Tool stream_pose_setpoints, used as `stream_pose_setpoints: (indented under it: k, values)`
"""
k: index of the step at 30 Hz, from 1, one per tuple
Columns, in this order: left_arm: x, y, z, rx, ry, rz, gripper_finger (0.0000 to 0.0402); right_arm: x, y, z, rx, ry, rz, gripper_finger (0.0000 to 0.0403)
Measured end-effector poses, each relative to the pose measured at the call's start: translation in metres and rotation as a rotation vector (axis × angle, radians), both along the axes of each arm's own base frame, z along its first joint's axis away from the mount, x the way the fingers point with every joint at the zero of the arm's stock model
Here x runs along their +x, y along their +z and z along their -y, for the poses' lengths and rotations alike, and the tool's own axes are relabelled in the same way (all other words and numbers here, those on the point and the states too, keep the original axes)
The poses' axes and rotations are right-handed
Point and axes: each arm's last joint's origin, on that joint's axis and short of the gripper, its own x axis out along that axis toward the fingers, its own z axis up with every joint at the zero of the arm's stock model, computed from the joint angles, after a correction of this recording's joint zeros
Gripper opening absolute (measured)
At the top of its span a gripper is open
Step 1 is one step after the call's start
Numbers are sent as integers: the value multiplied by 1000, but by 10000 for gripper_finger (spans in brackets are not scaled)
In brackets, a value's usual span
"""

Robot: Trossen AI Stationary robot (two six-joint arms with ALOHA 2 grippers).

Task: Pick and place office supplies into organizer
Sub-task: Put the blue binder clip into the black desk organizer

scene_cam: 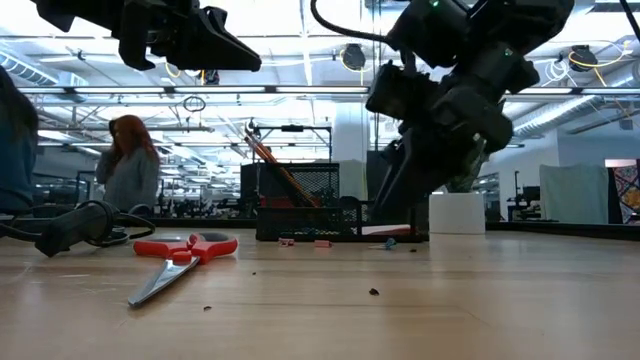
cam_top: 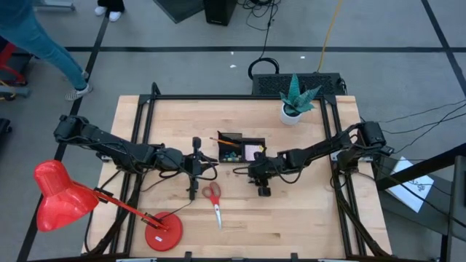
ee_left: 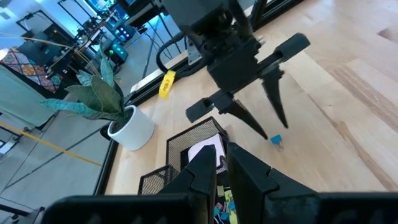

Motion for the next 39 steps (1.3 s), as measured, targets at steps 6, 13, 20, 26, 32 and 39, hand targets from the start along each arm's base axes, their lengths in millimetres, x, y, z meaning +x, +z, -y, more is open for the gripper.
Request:
stream_pose_setpoints:
  k: [6, 13, 20, 26, 32, 39]
  values:
    - [0, 0, 0, -1, 0, 1, 49, 2, -15, -4, 0, -6, -39, 178]
    - [0, 0, 0, -4, 1, 1, 49, 5, -30, -2, -78, -51, -74, 182]
    - [0, -1, 0, -2, 1, -6, 49, -1, -35, 0, -85, -45, -145, 161]
    - [0, -1, 0, -2, 1, -7, 49, -7, -39, -4, -81, -53, -212, 154]
    - [0, -1, 0, -2, 2, -7, 49, -11, -41, -4, -76, -72, -253, 162]
    - [0, -1, 0, -4, 2, -7, 49, -15, -43, -4, -69, -60, -305, 161]
